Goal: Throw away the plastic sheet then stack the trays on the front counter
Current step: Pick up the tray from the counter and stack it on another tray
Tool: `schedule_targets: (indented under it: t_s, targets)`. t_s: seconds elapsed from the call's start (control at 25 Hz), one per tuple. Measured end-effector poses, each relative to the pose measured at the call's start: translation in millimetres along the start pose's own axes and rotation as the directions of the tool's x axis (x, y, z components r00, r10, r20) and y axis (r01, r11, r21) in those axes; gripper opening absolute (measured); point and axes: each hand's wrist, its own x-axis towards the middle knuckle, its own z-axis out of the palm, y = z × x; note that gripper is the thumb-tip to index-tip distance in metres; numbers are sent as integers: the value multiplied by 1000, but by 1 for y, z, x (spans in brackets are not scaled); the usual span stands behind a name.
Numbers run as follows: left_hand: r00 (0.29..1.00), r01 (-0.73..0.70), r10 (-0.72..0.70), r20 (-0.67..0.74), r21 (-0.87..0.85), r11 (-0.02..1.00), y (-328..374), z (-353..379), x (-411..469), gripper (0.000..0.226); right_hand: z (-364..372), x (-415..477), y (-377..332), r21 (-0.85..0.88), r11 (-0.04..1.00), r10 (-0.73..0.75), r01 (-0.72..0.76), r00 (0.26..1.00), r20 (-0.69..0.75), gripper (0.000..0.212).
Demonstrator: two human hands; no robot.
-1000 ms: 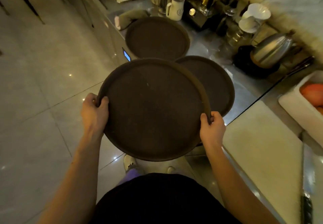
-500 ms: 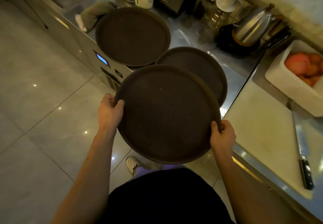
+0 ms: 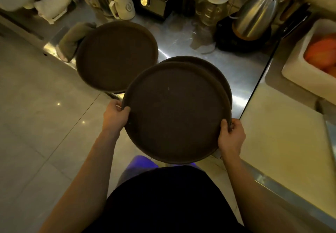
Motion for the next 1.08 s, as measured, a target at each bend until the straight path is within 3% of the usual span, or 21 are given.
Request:
schedule_targets:
  t_s: [0.28,0.48,0.64,0.8,1.08]
  targets:
    - [999,23,-25,45,48,999,13,28,19,31,4,38,1,-27,1000,8,-8,1000,8,18]
    - [994,-101,88,67,229,968,22,37,43,27,21,44,6,-83,996,12,-14,1000,-20,17]
    - [985,-169,149,87,311,935,18,45,57,28,27,44,9,-241,970,10,-18,999,-33,25]
    - [975,-219,197,107,288,932,16,46,64,26,33,41,13,-415,908,16,-55,995,-95,32]
    - [950,-309,274,152,322,895,23,48,81,30,38,35,9,-342,937,22,-79,986,-167,30]
